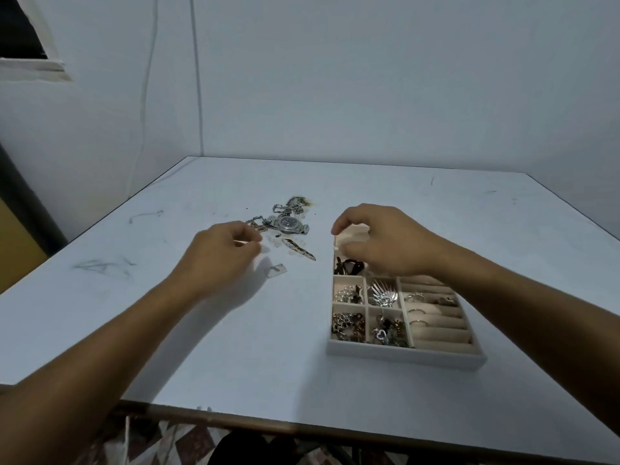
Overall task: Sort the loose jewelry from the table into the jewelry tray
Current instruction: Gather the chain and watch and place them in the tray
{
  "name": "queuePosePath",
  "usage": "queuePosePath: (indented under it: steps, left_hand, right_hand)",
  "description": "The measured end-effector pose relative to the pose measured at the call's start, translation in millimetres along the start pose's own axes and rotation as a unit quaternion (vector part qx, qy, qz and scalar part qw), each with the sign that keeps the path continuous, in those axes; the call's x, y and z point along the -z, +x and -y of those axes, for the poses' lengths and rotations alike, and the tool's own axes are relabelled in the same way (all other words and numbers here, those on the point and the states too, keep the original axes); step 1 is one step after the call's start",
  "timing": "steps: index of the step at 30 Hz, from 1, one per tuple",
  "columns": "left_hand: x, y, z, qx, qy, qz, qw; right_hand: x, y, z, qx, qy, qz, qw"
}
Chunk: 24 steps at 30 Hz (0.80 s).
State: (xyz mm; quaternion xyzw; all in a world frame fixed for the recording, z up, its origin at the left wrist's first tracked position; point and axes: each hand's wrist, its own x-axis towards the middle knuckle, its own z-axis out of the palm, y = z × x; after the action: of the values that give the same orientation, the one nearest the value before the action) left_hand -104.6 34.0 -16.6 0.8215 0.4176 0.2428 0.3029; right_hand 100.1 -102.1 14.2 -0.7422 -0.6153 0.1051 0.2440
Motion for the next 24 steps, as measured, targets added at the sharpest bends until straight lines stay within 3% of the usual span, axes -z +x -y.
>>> queuePosePath:
  steps: [5,11,18,24]
  left_hand:
    - [13,39,35,0.005,0.097,-0.009,0.995]
    - [5,72,51,-0.082,0.207,0.034,0.974]
    - [7,97,58,-0.100,0.246,0.038,0.963]
    - [17,105,71,-0.085,0.244,0.003,0.966]
  right_hand:
    - [-23,56,15,0.038,-0.048,0.036,0.997]
    - [-51,108,30,0.048,-0.073,0.078,0.993]
    - [-72,145,34,0.074,-0.139,0.100,0.983]
    - [-80,155,36,0.083,-0.122,0.090,0.985]
